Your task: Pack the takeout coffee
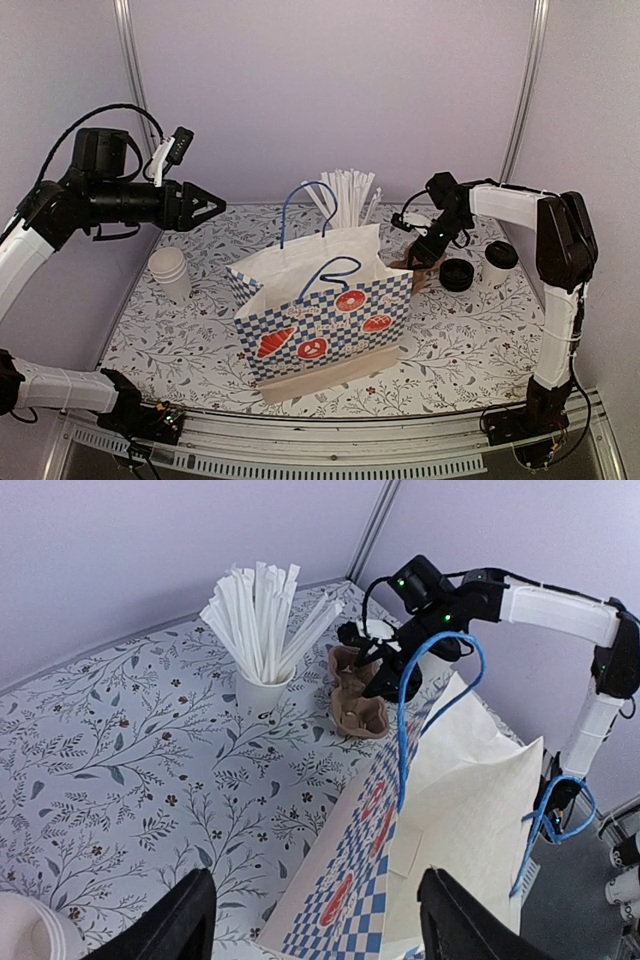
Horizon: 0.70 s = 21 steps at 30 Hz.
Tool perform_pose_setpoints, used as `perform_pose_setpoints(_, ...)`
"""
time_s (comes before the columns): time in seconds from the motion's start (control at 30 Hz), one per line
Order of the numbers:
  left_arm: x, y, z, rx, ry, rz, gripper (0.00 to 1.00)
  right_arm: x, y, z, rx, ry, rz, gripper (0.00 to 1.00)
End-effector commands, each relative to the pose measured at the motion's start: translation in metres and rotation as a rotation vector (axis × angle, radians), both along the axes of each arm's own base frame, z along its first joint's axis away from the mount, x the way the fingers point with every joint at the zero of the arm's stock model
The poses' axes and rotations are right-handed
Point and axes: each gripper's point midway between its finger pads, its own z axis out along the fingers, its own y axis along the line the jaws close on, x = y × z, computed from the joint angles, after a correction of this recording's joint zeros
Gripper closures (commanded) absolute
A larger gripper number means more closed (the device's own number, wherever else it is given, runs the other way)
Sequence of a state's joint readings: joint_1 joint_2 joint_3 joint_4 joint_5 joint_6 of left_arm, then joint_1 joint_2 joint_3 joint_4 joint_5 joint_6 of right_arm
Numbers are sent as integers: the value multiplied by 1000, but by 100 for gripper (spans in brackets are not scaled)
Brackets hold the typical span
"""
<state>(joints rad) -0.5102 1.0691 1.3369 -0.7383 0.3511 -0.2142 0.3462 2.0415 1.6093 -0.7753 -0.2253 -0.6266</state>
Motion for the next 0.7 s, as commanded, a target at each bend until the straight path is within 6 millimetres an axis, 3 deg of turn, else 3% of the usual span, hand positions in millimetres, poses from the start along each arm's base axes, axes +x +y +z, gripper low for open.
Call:
perform_pose_setpoints(0.0,-2,-1,-7,3,16,3,28,9,0,-9,-23,9,-30,26)
perform_pose_setpoints(0.33,2,-4,-13,10,26,-4,28,8,1,-28,-33,53,-36,27)
perform_pose_setpoints(0.67,2,-5,-19,12,37,-12,29,8,5,-33,-23,84,-36,40)
